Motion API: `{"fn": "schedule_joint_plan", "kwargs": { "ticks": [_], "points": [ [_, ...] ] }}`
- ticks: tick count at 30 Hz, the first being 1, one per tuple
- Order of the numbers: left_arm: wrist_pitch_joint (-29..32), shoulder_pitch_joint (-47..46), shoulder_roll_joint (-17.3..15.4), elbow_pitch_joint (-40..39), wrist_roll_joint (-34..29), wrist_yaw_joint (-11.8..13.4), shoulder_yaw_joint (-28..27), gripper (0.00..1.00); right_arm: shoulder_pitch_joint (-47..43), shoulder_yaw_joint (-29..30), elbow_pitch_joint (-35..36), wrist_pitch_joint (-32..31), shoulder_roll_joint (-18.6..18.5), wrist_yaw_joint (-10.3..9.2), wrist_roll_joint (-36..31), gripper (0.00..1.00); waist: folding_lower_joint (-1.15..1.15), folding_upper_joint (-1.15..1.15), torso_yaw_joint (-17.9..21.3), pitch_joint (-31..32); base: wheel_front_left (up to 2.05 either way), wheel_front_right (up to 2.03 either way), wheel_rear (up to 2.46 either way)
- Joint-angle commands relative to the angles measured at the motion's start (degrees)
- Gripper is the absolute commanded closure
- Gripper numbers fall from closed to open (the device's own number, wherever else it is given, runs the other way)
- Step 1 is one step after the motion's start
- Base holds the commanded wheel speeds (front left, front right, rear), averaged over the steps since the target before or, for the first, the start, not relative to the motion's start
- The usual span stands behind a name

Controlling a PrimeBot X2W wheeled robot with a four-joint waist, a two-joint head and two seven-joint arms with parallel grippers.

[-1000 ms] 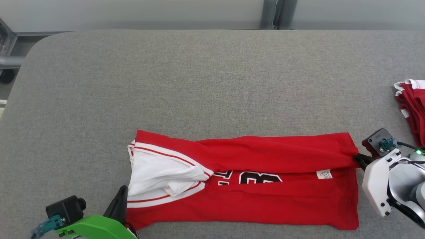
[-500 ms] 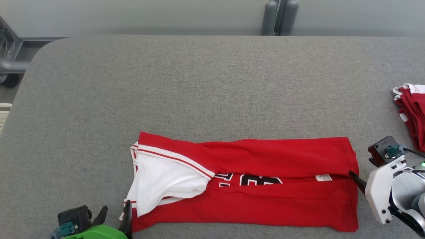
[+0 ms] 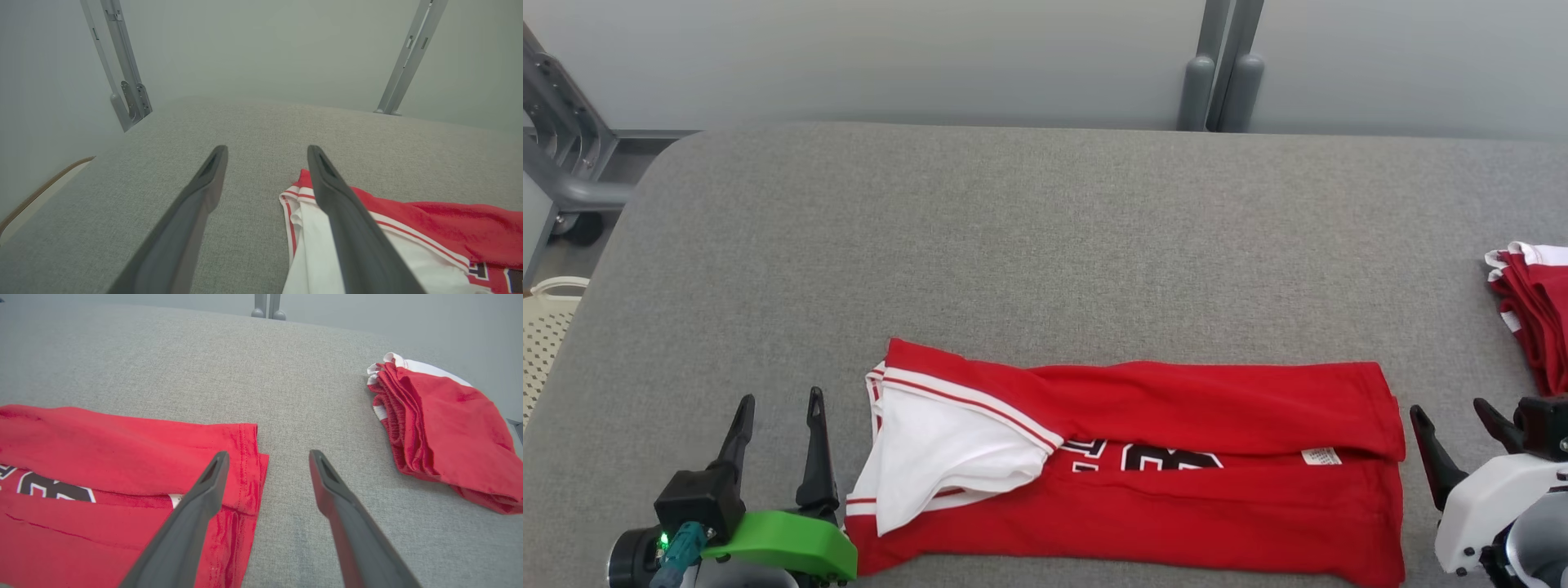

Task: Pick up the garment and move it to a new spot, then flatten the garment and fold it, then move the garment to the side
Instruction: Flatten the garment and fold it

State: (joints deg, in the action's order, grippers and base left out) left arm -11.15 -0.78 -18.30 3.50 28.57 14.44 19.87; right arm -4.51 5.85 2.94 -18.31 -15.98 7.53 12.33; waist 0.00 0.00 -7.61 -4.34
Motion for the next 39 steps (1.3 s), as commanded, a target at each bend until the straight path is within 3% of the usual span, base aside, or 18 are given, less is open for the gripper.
{"fn": "schedule_joint_plan", "kwargs": {
  "ticks": [1, 5, 8, 13, 21, 39],
  "points": [
    [-1.3, -1.4, 0.5, 0.7, -0.7, -0.5, -0.1, 0.00, -0.8, 1.5, 0.4, 2.1, 2.2, -0.09, -0.8, 0.00, 0.00, 0.00, -0.1, 1.4, 0.00, 0.00, 0.00],
    [-3.6, -3.5, 2.2, 2.4, -2.0, -2.6, -0.1, 0.00, -0.5, 4.4, -0.1, 8.0, 8.5, -0.09, -1.0, 0.00, 0.00, 0.00, 0.5, 3.1, 0.00, 0.00, 0.00],
    [-4.1, -4.5, 3.3, 3.9, -2.9, -4.5, -0.3, 0.00, -0.2, 4.0, -1.5, 12.4, 10.6, -0.09, -0.1, 0.00, 0.00, 0.00, 1.0, 4.4, 0.00, 0.00, 0.00],
    [-4.0, -4.2, 5.8, 4.6, -3.8, -7.8, -3.8, 0.00, 0.9, 3.0, -5.2, 18.7, 12.2, -0.09, 1.1, 0.00, 0.00, 0.00, 2.6, 6.0, 0.00, 0.00, 0.00],
    [-4.0, -4.0, 7.5, 12.9, -3.8, -14.1, -5.9, 0.00, 2.7, -2.2, -10.5, 23.9, 12.9, -0.07, 1.7, 0.00, 0.00, 0.00, 4.7, 7.9, 0.00, 0.00, 0.00],
    [-4.0, -4.6, 10.1, 18.9, -7.3, -17.0, -9.0, 0.00, 3.7, -5.1, -16.4, 25.2, 13.0, -0.07, 1.3, 0.00, 0.00, 0.00, 5.3, 8.8, 0.00, 0.00, 0.00]
  ]
}}
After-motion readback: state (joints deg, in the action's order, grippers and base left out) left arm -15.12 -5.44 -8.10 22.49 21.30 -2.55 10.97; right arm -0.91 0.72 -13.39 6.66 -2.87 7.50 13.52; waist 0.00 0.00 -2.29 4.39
